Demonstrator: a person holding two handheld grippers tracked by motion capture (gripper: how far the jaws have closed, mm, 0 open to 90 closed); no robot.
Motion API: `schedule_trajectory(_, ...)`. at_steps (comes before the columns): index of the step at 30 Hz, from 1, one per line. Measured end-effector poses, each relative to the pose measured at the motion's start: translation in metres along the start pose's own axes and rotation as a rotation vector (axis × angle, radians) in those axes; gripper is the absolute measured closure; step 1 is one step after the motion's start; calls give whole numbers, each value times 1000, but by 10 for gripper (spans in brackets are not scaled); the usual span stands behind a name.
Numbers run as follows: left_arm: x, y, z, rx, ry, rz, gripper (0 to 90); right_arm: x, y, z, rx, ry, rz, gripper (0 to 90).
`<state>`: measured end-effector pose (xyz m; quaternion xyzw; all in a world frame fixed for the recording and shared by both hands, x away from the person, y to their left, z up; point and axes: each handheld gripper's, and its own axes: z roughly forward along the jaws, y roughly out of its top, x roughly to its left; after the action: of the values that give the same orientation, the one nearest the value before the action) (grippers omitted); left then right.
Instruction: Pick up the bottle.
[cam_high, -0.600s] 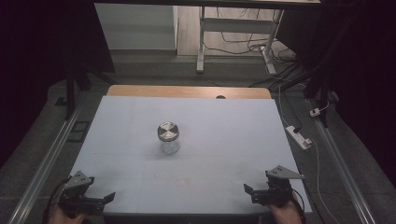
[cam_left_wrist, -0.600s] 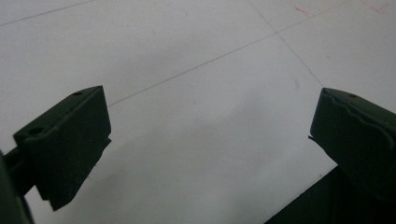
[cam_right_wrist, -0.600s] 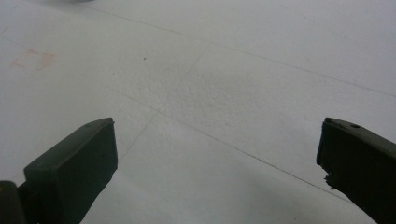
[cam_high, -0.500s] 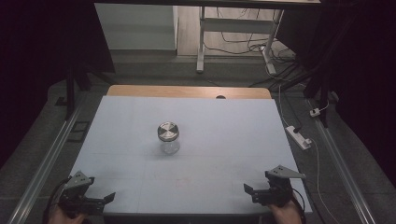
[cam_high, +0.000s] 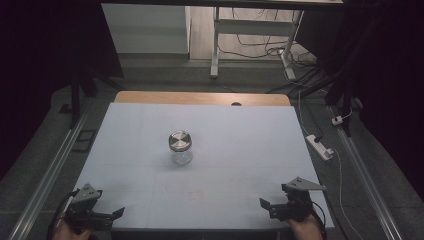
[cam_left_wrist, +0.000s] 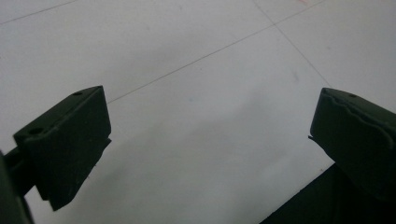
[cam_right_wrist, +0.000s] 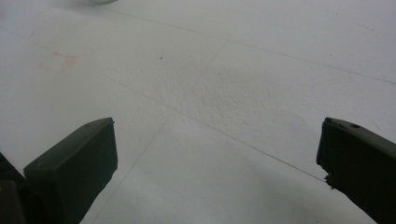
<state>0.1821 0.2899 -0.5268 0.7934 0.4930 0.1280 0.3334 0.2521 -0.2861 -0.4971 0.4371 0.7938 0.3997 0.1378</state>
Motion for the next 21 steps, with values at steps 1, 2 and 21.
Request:
schedule_trajectory(1, 0, 0, 0, 1, 0, -1, 0, 0, 0, 0, 1, 1, -1, 0)
schedule_trajectory(2, 0, 0, 0, 2, 0, -2, 0, 0, 0, 0, 3, 1, -3, 0)
schedule_trajectory(21, -2, 7, -2, -36, -22, 25, 0, 2, 1, 2, 22, 9, -26, 0)
